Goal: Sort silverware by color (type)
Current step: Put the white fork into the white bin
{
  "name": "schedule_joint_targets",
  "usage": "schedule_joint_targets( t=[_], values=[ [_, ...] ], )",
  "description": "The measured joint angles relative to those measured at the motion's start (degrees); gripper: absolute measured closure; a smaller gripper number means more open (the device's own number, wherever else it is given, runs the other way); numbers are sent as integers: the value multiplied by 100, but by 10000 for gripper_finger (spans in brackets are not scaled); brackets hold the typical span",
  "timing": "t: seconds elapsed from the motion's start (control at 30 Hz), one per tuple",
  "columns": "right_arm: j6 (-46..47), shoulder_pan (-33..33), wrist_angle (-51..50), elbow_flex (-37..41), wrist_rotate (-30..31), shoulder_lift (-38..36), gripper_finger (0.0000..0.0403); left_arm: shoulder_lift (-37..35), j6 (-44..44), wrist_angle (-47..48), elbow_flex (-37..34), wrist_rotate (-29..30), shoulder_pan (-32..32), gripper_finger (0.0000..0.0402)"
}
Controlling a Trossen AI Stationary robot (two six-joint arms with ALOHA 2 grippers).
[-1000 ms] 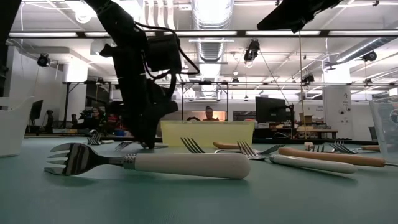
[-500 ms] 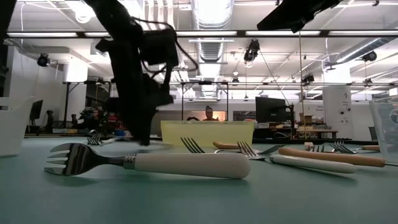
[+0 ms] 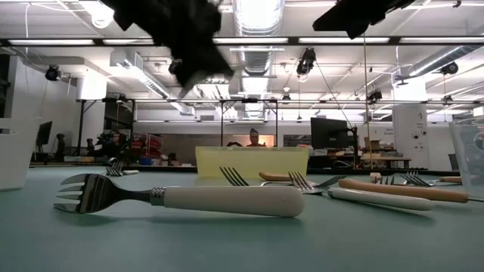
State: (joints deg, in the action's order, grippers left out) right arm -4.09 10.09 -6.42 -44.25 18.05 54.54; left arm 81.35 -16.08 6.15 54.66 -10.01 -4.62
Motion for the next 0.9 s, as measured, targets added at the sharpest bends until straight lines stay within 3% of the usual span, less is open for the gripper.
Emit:
schedule_joint_targets(
  t=[0.13, 0.23, 0.43, 0.67, 0.9],
  values=[
    [-146, -2, 177, 13, -199, 84, 374, -148, 353, -1505, -277, -1455, 20, 378],
    [-437, -1, 471, 27, -648, 253, 374, -156, 307, -2486, -438, -2134, 20, 378],
    [-1047, 0, 1485, 28, -1661, 662, 375, 100, 63, -3574, -610, -2435, 25, 378],
    [-1089, -11, 2426, 28, -1813, 916, 374, 472, 57, -4581, -613, -3256, 118, 378],
    [-488, -168, 2780, 28, -2021, 1092, 371, 837, 97, -4951, -611, -3383, 131, 378]
  ],
)
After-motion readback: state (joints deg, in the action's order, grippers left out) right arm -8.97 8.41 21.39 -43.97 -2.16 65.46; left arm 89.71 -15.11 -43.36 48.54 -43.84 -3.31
